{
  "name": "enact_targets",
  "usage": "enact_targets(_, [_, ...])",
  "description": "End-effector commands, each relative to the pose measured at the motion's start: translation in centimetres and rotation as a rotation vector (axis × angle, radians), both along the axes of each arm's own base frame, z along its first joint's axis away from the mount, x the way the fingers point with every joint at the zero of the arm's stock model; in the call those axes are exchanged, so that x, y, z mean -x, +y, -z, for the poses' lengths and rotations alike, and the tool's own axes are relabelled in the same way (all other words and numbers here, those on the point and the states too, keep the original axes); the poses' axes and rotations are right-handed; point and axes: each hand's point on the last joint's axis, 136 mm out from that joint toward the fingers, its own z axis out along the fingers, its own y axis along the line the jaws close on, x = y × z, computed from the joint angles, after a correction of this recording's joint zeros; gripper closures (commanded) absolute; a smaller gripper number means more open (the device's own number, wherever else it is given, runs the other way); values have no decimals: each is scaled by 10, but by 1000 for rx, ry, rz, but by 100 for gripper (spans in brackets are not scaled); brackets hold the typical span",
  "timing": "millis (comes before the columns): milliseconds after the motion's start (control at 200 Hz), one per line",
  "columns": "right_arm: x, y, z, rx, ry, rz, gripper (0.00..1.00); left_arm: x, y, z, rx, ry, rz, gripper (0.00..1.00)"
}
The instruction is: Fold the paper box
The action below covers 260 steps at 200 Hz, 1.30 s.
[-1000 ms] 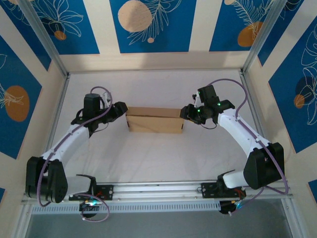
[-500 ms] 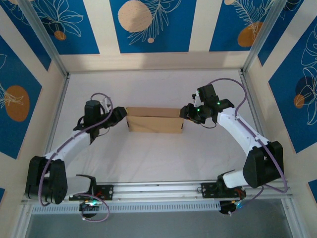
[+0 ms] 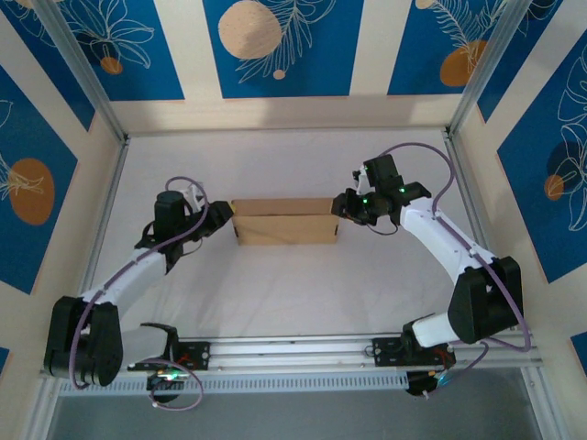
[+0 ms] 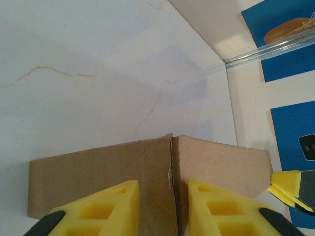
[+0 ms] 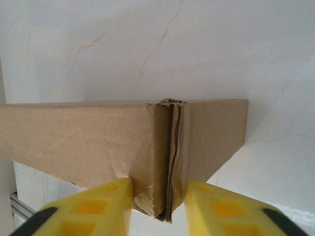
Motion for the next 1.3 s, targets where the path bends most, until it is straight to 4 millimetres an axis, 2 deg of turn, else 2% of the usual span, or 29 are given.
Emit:
enact_targets(0, [29, -18, 55, 133, 196, 4, 71, 35, 18, 79, -152, 293, -37, 72])
enact_targets(70, [26, -18, 42, 134, 166, -4, 70, 33, 18, 73, -177, 282, -26, 72])
enact_targets(250, [15, -9, -9, 47, 61, -41, 58, 30, 21, 64, -224, 265, -27, 72])
enact_targets(375, [7, -8, -22, 6, 40, -42, 55, 27, 20, 59, -222, 257, -25, 72])
enact_targets(535, [0, -5, -12, 3, 70, -50, 55, 24, 17, 56, -227, 252, -17, 72])
enact_targets(775, [0, 0, 19, 41, 131, -67, 60, 21, 12, 53, -247, 245, 7, 72])
enact_targets(1090, [25, 5, 62, 145, 225, -105, 65, 38, -9, 85, -293, 309, 71, 74])
enact_targets(1206, [27, 11, 61, 156, 221, -122, 67, 39, -11, 83, -311, 302, 87, 80])
enact_targets(1296, [19, 11, 41, 146, 149, -115, 69, 30, -14, 65, -310, 249, 90, 84])
